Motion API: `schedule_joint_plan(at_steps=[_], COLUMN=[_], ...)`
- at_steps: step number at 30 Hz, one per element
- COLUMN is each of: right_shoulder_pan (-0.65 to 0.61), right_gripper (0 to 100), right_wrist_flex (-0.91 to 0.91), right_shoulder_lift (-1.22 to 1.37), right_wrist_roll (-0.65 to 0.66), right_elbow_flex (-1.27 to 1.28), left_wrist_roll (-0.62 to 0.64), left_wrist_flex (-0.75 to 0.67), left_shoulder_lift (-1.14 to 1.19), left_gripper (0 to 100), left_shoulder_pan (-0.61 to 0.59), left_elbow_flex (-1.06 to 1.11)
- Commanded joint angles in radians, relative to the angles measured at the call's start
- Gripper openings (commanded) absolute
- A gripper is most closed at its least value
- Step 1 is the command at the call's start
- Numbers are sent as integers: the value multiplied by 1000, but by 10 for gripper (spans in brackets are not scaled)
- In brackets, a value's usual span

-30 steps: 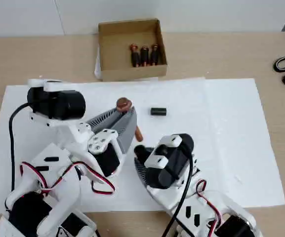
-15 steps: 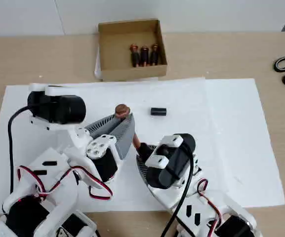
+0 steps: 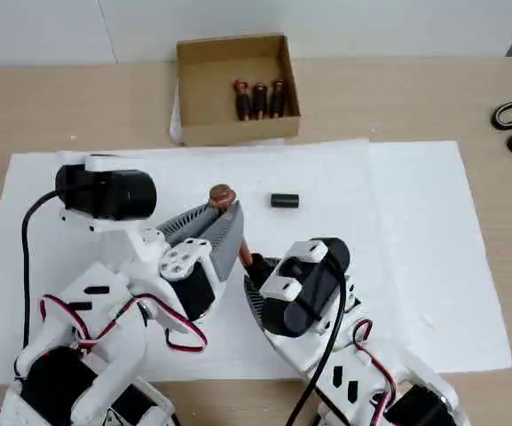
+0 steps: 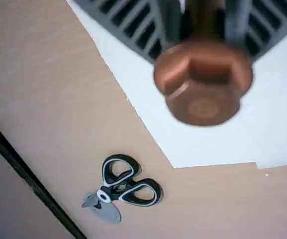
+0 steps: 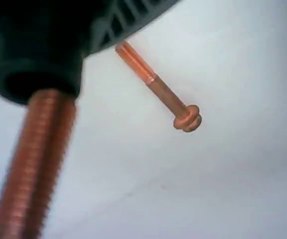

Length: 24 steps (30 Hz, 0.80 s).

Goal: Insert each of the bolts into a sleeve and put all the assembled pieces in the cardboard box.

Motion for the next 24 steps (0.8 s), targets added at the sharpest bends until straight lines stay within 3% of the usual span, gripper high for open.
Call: schedule_joint_plan(at_steps=[1, 5, 12, 24], right_shoulder_pan=[2, 2, 1, 7], right_gripper=[5, 5, 5, 5], right_wrist_flex=[-45, -45, -45, -102], right_shoulder_lift=[-1, -1, -1, -1], right_wrist_roll=[8, 8, 6, 12], right_elbow_flex=[-12, -12, -12, -12], left_wrist_roll=[6, 64, 61, 29], left_wrist_flex=[-23, -28, -20, 137], left_shoulder_lift=[5, 6, 0, -2], left_gripper=[6, 6, 6, 6], left_shoulder_pan=[35, 51, 49, 126], left_elbow_flex=[8, 15, 36, 42])
